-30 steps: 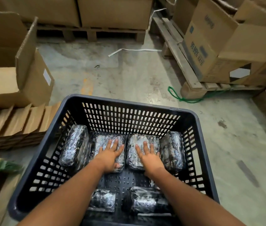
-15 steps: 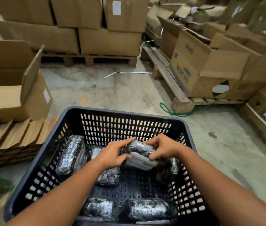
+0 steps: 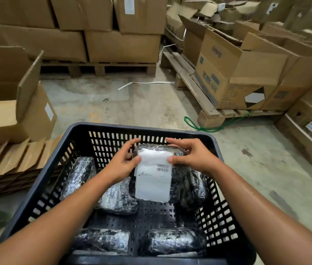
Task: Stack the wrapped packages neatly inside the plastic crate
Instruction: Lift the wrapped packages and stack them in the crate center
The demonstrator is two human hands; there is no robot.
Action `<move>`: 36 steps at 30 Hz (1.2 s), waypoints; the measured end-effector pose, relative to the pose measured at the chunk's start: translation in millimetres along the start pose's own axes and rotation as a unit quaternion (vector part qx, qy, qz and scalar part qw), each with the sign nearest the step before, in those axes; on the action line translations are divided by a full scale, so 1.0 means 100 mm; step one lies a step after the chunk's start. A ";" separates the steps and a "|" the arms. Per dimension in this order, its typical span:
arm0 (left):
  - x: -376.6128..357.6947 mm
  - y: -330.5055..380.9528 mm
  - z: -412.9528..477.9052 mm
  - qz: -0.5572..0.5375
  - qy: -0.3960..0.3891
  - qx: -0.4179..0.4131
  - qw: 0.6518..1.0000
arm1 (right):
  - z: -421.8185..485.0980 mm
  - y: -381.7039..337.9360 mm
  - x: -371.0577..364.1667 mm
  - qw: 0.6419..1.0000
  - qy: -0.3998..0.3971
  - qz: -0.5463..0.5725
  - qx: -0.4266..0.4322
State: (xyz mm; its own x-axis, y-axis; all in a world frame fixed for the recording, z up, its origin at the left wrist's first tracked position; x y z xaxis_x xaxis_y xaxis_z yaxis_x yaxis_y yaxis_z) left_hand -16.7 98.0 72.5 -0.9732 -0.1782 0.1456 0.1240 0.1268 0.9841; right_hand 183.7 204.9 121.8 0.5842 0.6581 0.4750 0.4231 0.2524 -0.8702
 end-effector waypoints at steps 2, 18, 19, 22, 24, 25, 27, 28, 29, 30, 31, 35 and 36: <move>-0.07 0.00 -0.01 0.035 -0.012 -0.025 0.999 | 0.03 0.06 -0.10 1.000 0.001 -0.005 -0.006; -0.74 -0.86 0.01 0.398 -0.175 0.051 0.899 | 0.12 0.71 -0.35 0.981 0.024 -0.136 -0.137; -0.76 -0.90 0.03 0.414 -0.175 0.053 0.892 | 0.14 0.74 -0.36 0.977 0.032 -0.160 -0.139; -0.79 -1.06 0.08 0.476 -0.166 0.060 0.862 | 0.18 0.79 -0.48 0.958 0.015 -0.253 -0.138; -0.77 -1.13 0.12 0.507 -0.156 0.052 0.846 | 0.18 0.89 -0.66 0.923 -0.050 -0.352 -0.146; -0.75 -1.15 0.14 0.517 -0.156 0.047 0.841 | 0.15 0.95 -0.77 0.903 -0.088 -0.390 -0.155; -0.75 -1.22 0.15 0.545 -0.171 0.032 0.820 | 0.05 1.10 -1.00 0.874 -0.161 -0.419 -0.183; -0.76 -1.26 0.14 0.561 -0.185 0.026 0.806 | 0.00 1.16 -1.11 0.865 -0.190 -0.421 -0.197; -0.78 -1.30 0.12 0.573 -0.198 0.024 0.795 | -0.04 1.21 -1.18 0.856 -0.208 -0.425 -0.207; -0.79 -1.35 0.11 0.580 -0.203 0.025 0.788 | -0.05 1.22 -1.22 0.850 -0.216 -0.430 -0.214; -0.80 -1.38 0.10 0.582 -0.200 0.026 0.788 | -0.05 1.22 -1.23 0.845 -0.217 -0.435 -0.222; -0.82 -1.42 0.13 0.573 -0.195 0.036 0.795 | -0.04 1.19 -1.24 0.842 -0.218 -0.434 -0.237; -0.82 -1.42 0.14 0.572 -0.198 0.039 0.795 | -0.06 1.18 -1.23 0.841 -0.220 -0.432 -0.240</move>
State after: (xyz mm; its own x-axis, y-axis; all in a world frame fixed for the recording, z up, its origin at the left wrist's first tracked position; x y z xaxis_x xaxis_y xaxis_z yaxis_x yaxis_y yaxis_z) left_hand 42.4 107.7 -80.7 -0.2191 0.4156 0.8828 0.9745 0.0478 0.2193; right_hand 166.0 149.2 -38.1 -0.3530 0.6023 0.7160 0.8508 0.5250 -0.0222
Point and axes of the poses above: each hand's wrist, its own z-axis towards the middle knuckle, its own x-axis out of the back of the hand, y = z × x, the point moved 8 cm from there along z, towards the middle knuckle, and after that the axes turned 4 degrees about -z, right-handed, at the moved point
